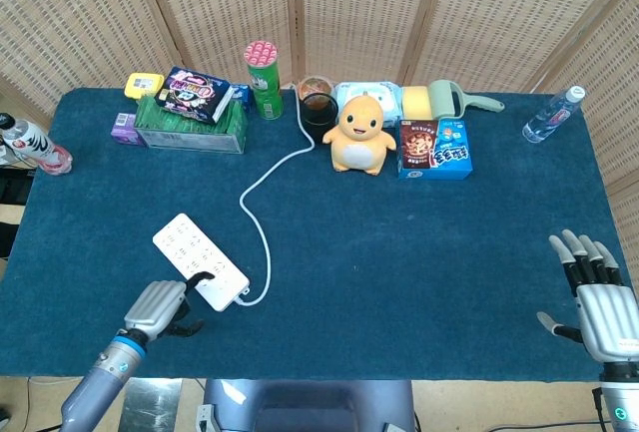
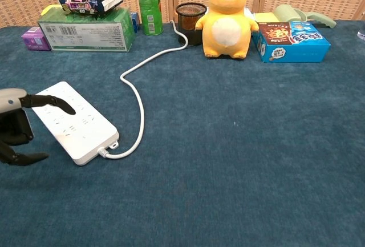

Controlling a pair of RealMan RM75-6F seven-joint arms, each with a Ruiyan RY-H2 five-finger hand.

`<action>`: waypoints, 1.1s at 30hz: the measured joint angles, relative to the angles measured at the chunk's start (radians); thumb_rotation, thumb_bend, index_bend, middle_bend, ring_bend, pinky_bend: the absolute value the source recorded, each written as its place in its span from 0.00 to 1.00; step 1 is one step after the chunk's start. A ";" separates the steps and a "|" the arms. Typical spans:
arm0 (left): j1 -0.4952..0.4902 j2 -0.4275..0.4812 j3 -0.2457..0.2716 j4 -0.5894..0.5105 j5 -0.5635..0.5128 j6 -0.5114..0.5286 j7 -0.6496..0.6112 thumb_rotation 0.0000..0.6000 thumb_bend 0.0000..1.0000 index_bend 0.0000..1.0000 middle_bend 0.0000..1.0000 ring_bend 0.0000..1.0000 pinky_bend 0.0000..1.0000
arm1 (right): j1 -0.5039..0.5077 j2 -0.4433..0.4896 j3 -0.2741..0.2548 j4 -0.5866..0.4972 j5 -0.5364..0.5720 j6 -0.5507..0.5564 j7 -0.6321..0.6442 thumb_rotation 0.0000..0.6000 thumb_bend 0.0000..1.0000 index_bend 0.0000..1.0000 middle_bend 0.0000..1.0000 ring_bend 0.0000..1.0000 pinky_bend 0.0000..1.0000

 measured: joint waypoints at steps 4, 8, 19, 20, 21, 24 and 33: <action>0.024 0.053 -0.001 -0.028 0.054 0.049 -0.035 1.00 0.33 0.18 1.00 1.00 0.99 | -0.001 0.000 0.000 -0.001 0.000 0.001 0.000 1.00 0.00 0.01 0.00 0.00 0.00; 0.058 0.090 0.004 -0.039 0.120 0.120 -0.049 1.00 0.24 0.05 0.84 0.81 0.79 | -0.001 0.000 0.000 -0.002 0.000 0.001 0.001 1.00 0.00 0.01 0.00 0.00 0.00; 0.208 0.150 0.037 0.056 0.259 0.353 -0.114 1.00 0.08 0.00 0.00 0.00 0.17 | 0.001 -0.005 -0.004 -0.008 -0.008 0.000 -0.018 1.00 0.00 0.01 0.00 0.00 0.00; 0.222 0.152 0.038 0.073 0.268 0.377 -0.125 1.00 0.08 0.00 0.00 0.00 0.17 | 0.001 -0.005 -0.003 -0.008 -0.008 0.001 -0.018 1.00 0.00 0.01 0.00 0.00 0.00; 0.231 0.152 0.038 0.086 0.275 0.396 -0.132 1.00 0.08 0.00 0.00 0.00 0.17 | 0.000 -0.005 -0.003 -0.008 -0.008 0.002 -0.019 1.00 0.00 0.02 0.00 0.00 0.00; 0.270 0.145 0.037 0.139 0.294 0.460 -0.161 1.00 0.08 0.00 0.00 0.00 0.17 | 0.000 -0.005 -0.001 -0.007 -0.002 0.003 -0.020 1.00 0.00 0.02 0.00 0.00 0.00; 0.358 0.165 0.042 0.165 0.304 0.535 -0.193 1.00 0.08 0.00 0.00 0.00 0.14 | -0.004 0.000 0.007 -0.005 0.003 0.019 -0.013 1.00 0.00 0.02 0.00 0.00 0.00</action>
